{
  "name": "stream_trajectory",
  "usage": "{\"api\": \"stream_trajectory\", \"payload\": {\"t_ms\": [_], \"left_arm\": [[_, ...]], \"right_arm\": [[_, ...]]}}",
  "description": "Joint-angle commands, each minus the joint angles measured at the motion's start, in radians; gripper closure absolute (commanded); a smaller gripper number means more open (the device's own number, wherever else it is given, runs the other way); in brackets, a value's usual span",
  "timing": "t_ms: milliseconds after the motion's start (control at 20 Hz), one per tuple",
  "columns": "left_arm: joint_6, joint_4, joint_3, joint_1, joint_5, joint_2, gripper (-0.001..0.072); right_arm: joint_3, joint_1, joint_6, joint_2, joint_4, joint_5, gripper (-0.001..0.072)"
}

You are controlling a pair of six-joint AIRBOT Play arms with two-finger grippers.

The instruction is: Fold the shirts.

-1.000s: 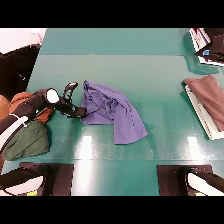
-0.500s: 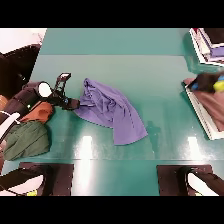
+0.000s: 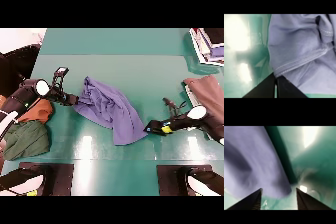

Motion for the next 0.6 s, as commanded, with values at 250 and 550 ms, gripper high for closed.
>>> {"api": "stream_trajectory", "payload": {"t_ms": [250,550], "left_arm": [[-0.038,0.145,0.021,0.005,0.016,0.008,0.0683],[-0.110,0.312,0.245,0.108,0.050,0.182,0.0683]], "right_arm": [[0.183,0.070,-0.017,-0.112,-0.120,-0.077,0.0697],[0.489,-0.190,0.021,0.119,-0.378,0.064,0.0697]]}}
